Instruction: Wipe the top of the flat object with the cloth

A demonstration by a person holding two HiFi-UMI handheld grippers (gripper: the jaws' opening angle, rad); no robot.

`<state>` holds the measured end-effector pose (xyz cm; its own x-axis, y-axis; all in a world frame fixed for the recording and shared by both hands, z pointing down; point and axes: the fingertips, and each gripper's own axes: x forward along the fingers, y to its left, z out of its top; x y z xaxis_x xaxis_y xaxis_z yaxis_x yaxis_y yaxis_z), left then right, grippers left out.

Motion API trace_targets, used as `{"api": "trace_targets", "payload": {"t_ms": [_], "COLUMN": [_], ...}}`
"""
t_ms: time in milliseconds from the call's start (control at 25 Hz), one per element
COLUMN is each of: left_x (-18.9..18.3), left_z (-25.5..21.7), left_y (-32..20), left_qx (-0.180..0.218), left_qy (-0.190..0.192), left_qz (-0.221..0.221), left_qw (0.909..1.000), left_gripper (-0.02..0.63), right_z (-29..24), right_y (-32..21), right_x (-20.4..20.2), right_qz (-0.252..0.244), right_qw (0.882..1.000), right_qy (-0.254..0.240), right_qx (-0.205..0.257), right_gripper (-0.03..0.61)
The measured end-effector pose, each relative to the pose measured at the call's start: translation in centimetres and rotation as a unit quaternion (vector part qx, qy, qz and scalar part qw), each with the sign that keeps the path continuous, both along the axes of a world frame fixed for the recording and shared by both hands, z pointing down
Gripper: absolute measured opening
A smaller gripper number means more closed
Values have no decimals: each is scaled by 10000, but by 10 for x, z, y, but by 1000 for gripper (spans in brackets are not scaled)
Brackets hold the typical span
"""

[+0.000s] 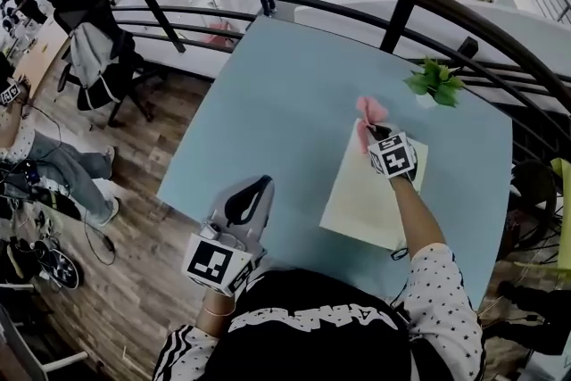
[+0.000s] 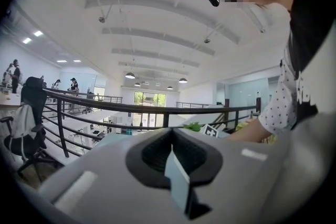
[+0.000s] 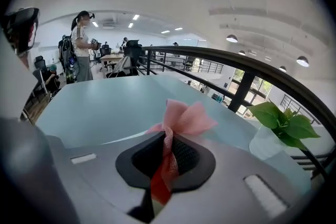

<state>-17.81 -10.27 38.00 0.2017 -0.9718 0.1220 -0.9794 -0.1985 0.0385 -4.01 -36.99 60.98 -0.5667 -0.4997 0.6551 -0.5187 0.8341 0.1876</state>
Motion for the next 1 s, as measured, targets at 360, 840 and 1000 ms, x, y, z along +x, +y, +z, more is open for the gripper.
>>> {"api": "trace_targets", "payload": {"t_ms": [360, 840, 1000], "left_x": [-3, 11, 20], "left_z": [-2, 7, 7], "left_y": [-2, -4, -3], "left_qx": [5, -57, -104], "left_qy": [-36, -22, -33], "left_qz": [39, 251, 353], "left_qw": [10000, 9997, 9993], "left_gripper": [0, 0, 0], "right_z": [5, 8, 7], "right_y": [7, 47, 64], "right_x": [-1, -4, -3], "right_qz": [26, -406, -616], "right_qw": [9999, 9990, 9978], "right_qy": [108, 194, 240], "right_qx": [-83, -62, -8], "right_gripper": [23, 20, 18]}}
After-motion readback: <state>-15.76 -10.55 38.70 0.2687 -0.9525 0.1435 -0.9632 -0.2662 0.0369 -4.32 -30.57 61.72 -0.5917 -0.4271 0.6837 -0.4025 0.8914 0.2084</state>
